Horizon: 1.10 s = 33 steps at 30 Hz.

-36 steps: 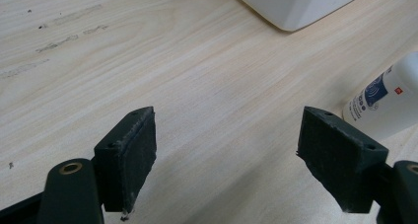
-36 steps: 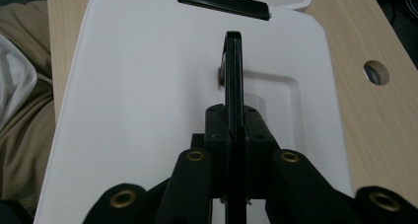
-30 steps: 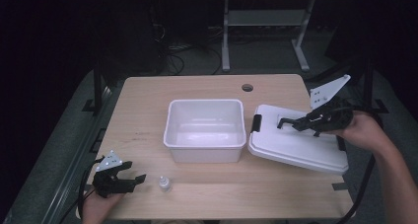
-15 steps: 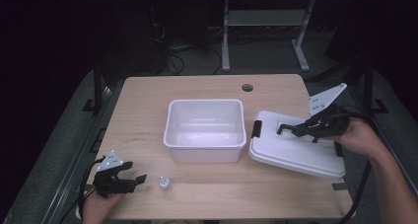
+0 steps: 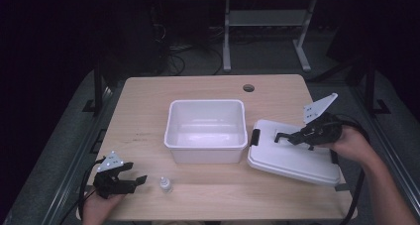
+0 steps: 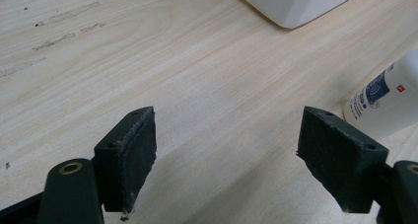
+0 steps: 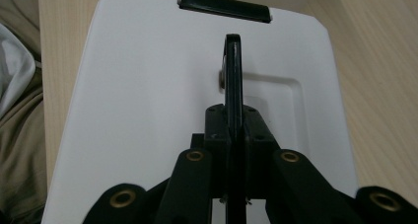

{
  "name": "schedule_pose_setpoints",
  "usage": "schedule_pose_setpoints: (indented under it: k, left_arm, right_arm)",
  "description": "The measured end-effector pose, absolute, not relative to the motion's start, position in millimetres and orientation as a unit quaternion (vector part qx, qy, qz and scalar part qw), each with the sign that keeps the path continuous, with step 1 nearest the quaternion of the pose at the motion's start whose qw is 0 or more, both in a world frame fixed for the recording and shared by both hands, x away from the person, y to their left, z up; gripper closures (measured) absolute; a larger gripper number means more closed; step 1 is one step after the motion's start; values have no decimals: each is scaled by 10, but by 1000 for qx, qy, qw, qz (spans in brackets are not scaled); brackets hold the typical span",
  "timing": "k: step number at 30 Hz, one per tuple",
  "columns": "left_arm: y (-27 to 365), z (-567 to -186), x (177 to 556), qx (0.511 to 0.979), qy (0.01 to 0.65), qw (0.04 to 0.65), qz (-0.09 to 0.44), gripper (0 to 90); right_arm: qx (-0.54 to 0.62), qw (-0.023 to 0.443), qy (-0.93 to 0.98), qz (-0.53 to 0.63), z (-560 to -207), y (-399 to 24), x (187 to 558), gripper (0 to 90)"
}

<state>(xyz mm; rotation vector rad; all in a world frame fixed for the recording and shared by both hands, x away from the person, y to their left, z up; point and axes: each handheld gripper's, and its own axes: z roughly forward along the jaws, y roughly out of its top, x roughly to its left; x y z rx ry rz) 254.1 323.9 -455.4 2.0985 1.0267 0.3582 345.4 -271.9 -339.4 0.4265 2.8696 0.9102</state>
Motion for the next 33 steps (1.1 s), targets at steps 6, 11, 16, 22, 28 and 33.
schedule_pose_setpoints:
  k: [6, 11, 16, 22, 28, 33]
  left_arm:
    - [3246, -4551, 2537, 821, 403, 380, 142, 225]
    - [3243, -4550, 2537, 821, 401, 381, 141, 225]
    - [3241, -4546, 2532, 822, 400, 380, 142, 225]
    - [3243, -4546, 2531, 822, 400, 380, 142, 225]
    - [3251, -4542, 2527, 820, 402, 383, 142, 225]
    - [3245, -4540, 2525, 820, 401, 382, 145, 219]
  right_arm:
    - [141, 40, 945, 292, -3536, -2677, 3477, 834]
    - [144, 36, 944, 294, -3630, -2665, 3482, 834]
    - [146, 33, 944, 295, -3726, -2652, 3488, 833]
    - [149, 23, 944, 292, -3875, -2631, 3502, 832]
    - [153, 16, 946, 286, -3997, -2618, 3493, 833]
    - [154, 11, 948, 279, -4074, -2605, 3484, 833]
